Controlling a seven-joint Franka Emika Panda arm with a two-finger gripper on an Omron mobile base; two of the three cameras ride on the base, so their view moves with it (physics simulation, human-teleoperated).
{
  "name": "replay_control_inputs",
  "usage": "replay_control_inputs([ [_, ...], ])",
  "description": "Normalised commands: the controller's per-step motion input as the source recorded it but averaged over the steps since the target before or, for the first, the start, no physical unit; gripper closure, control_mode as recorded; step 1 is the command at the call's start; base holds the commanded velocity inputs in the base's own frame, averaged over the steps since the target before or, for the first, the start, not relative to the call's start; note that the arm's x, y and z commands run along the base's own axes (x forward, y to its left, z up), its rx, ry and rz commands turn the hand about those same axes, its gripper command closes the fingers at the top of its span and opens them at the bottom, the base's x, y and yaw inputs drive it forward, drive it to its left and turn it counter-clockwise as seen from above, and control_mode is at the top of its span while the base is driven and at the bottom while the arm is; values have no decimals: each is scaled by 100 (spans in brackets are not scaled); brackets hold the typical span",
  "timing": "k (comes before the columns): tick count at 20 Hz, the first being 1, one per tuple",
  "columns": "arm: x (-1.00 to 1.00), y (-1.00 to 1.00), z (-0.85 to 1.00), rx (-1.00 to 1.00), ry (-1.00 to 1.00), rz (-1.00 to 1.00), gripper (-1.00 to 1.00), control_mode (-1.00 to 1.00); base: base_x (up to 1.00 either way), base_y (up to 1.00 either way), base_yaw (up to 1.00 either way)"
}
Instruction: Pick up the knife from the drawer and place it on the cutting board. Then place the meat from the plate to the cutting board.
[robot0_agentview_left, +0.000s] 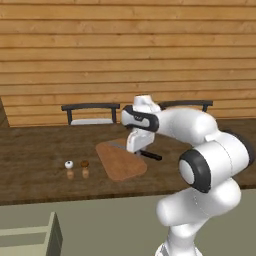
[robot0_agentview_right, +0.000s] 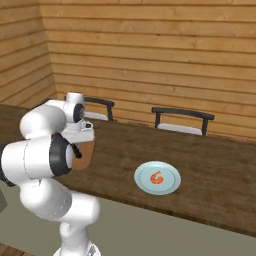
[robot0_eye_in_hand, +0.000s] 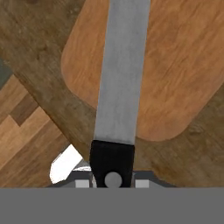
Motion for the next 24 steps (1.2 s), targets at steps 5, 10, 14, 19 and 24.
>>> replay_control_inputs([
  [5, 54, 23, -48, -7, 0, 0, 100, -100, 0, 0, 0],
  [10, 46, 5, -48, -7, 0, -2, 100, -100, 0, 0, 0],
  [14, 32, 6, -27, -2, 0, -2, 100, -100, 0, 0, 0],
  [19, 21, 5, -17, 0, 0, -1, 100, -100, 0, 0, 0],
  [24, 6, 15, -37, 0, 0, 0, 100, -100, 0, 0, 0],
])
